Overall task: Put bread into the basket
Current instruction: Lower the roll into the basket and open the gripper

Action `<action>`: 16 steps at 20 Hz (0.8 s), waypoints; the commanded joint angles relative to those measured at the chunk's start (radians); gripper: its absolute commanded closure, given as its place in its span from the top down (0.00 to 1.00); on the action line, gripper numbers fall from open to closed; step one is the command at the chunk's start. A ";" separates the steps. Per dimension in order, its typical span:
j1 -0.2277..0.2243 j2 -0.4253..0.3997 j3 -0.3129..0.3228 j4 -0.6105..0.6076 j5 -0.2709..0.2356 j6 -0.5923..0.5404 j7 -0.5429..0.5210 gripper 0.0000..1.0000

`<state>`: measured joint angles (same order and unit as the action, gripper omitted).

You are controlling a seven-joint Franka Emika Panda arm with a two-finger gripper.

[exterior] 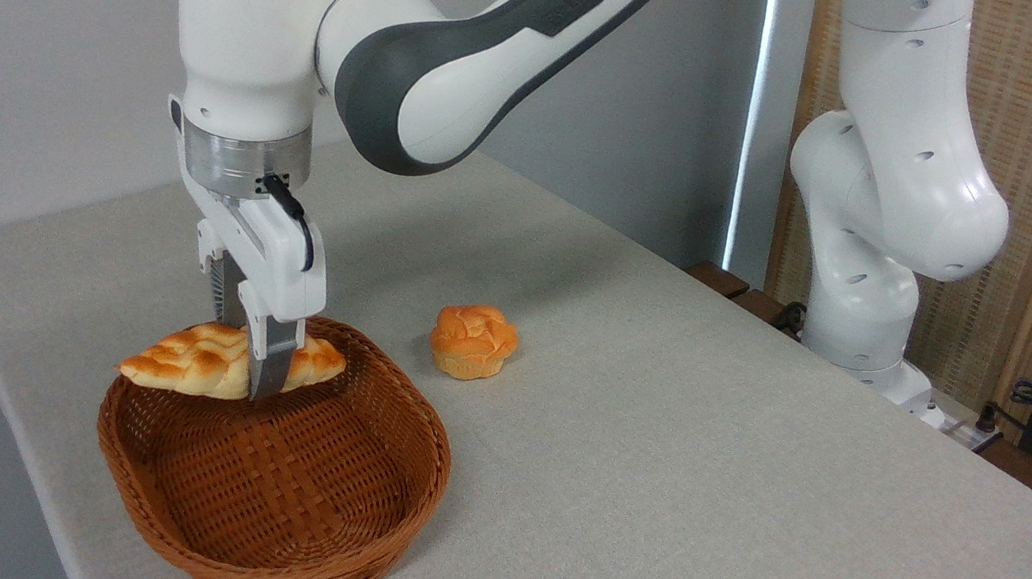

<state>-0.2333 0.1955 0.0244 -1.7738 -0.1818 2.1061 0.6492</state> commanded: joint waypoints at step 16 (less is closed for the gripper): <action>0.003 -0.013 0.008 -0.001 0.008 -0.025 0.003 1.00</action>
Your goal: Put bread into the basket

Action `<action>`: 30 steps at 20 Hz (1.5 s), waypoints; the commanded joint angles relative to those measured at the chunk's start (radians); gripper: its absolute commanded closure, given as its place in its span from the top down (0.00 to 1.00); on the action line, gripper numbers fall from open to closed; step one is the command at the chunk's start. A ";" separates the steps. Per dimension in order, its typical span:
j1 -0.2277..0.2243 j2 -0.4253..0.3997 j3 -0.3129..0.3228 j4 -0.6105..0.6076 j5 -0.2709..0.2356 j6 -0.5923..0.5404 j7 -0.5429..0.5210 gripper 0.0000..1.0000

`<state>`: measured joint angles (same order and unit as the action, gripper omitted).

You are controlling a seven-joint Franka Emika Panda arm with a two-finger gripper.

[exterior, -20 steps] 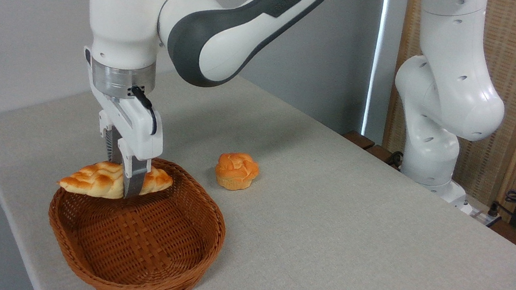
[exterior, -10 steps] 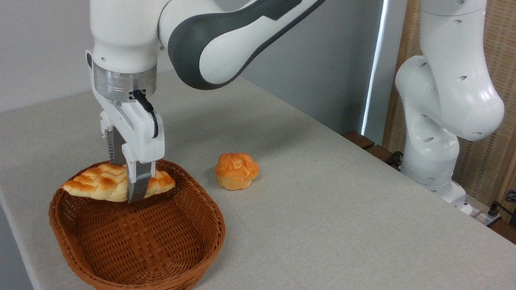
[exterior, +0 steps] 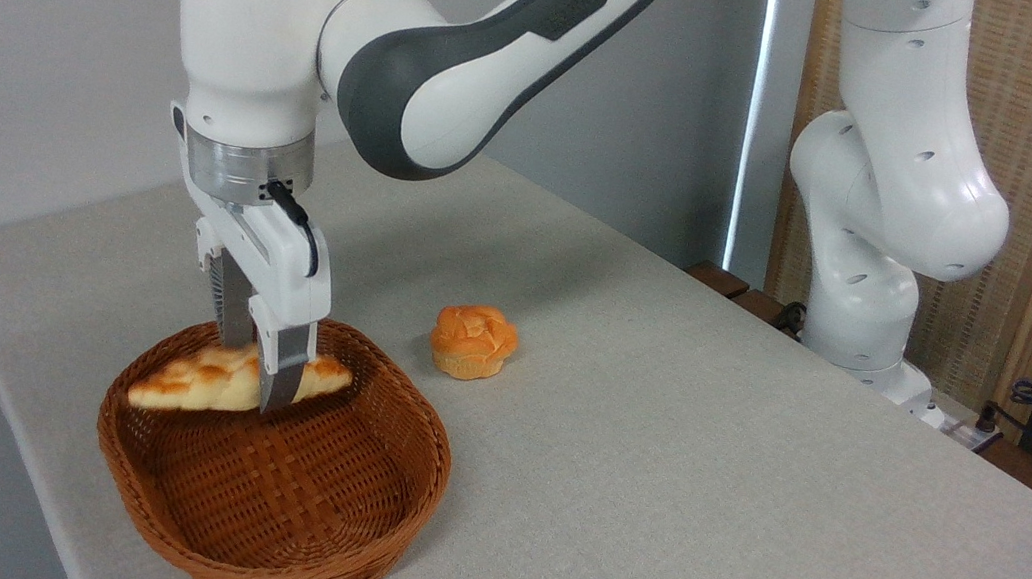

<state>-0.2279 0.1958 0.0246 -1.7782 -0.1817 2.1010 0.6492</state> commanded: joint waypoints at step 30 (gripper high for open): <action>0.170 -0.258 -0.046 0.149 0.217 -0.507 0.053 1.00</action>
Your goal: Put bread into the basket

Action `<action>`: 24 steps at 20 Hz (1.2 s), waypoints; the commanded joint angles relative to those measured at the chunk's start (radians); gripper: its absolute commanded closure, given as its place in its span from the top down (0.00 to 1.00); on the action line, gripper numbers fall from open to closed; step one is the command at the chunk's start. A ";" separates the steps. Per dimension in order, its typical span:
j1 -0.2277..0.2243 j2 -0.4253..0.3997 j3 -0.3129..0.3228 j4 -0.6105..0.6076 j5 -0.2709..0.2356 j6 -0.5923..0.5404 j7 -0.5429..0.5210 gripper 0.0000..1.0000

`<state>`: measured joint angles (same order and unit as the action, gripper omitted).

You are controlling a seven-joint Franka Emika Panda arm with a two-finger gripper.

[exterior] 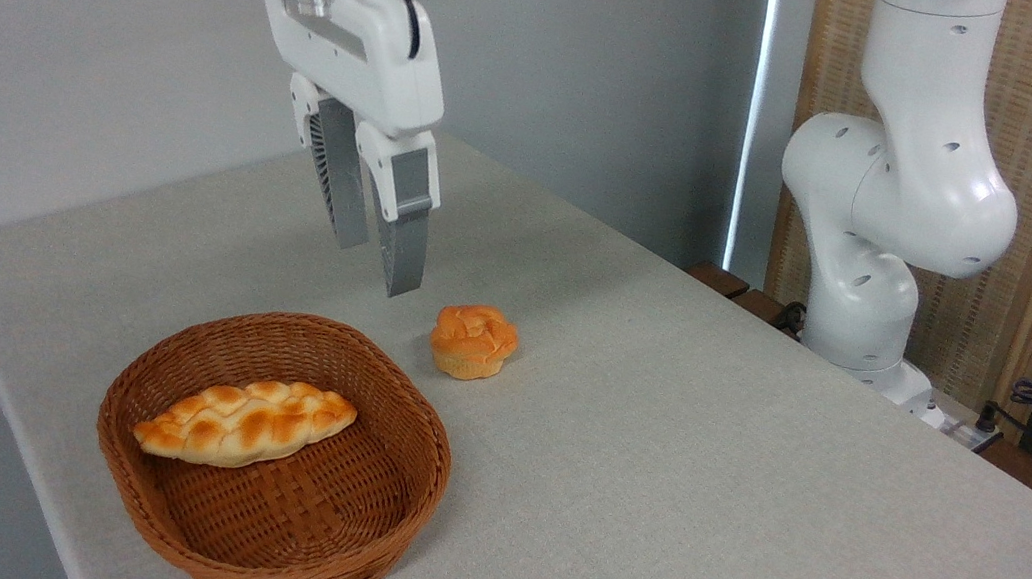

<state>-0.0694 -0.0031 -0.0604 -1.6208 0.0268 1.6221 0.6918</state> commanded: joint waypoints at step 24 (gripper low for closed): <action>0.023 -0.069 0.063 -0.027 -0.011 -0.053 0.012 1.00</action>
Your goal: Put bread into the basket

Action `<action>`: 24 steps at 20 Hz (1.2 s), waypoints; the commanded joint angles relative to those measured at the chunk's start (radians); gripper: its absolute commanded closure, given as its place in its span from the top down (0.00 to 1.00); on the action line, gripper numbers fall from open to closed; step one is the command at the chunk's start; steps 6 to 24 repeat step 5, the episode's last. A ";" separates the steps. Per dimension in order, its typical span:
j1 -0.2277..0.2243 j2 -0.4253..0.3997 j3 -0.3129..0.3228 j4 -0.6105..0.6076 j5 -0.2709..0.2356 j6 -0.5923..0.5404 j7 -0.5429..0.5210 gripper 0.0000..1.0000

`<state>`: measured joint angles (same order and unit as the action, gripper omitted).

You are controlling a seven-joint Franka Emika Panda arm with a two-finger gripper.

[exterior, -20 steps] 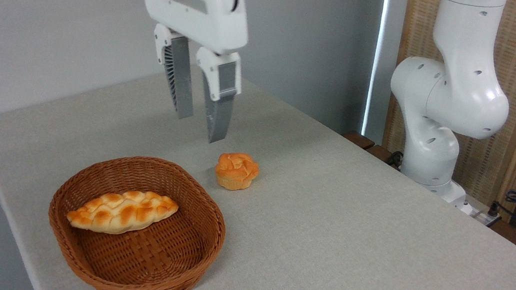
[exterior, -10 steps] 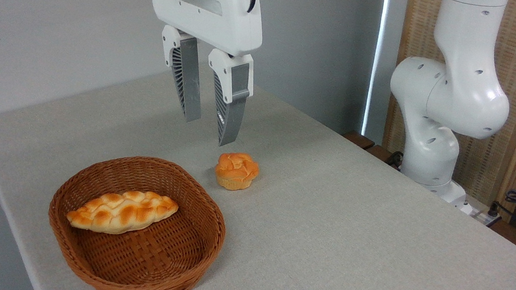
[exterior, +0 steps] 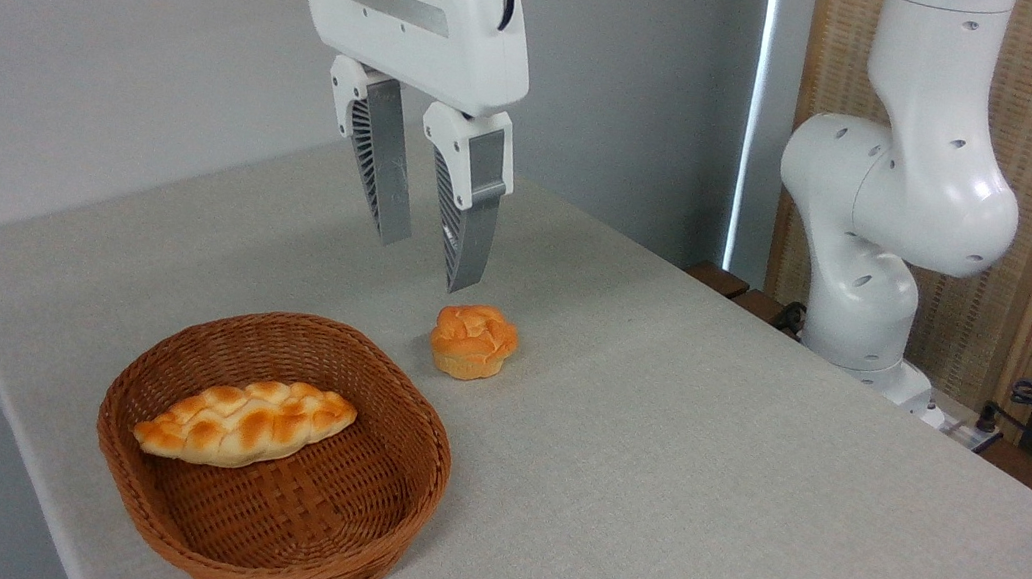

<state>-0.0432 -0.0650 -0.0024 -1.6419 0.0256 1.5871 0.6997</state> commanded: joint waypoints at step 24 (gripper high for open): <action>-0.001 -0.001 0.005 -0.006 -0.010 -0.018 0.004 1.00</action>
